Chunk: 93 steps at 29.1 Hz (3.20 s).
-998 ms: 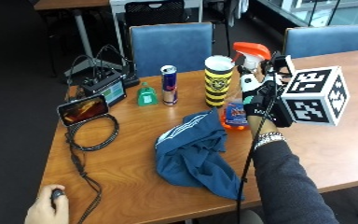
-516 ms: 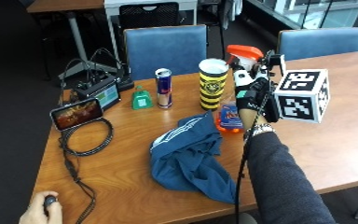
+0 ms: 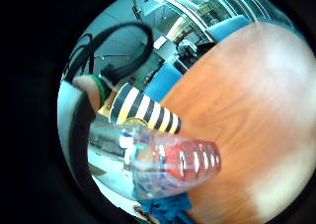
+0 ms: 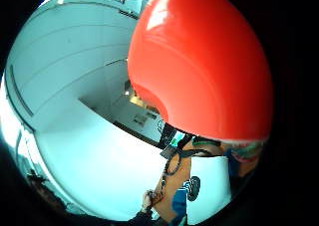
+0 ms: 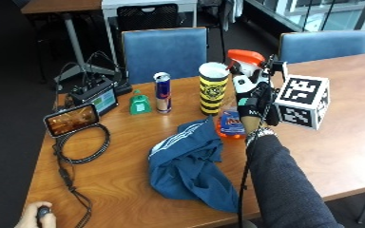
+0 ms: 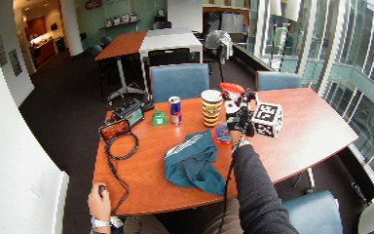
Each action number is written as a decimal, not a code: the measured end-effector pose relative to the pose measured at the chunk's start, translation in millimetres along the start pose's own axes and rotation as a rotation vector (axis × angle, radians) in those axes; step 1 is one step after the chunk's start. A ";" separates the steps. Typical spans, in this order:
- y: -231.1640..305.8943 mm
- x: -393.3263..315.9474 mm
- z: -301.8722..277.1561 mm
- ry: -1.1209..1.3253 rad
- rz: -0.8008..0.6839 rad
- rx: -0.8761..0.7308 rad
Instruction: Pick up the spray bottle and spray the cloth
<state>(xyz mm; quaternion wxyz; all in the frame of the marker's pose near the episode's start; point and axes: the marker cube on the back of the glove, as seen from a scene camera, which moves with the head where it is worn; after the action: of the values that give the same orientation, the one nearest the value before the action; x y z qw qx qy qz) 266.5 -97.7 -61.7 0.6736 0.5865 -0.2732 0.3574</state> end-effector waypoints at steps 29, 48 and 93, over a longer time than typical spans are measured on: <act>0.2 -49.2 3.9 -0.005 -0.308 0.220; 13.4 -41.6 0.6 -0.082 -0.090 -0.084; 108.6 -48.5 6.3 1.007 -1.370 -0.609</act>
<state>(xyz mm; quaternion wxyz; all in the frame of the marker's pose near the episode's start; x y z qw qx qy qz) 150.8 -105.5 -34.3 0.9048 0.1911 0.3806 0.0046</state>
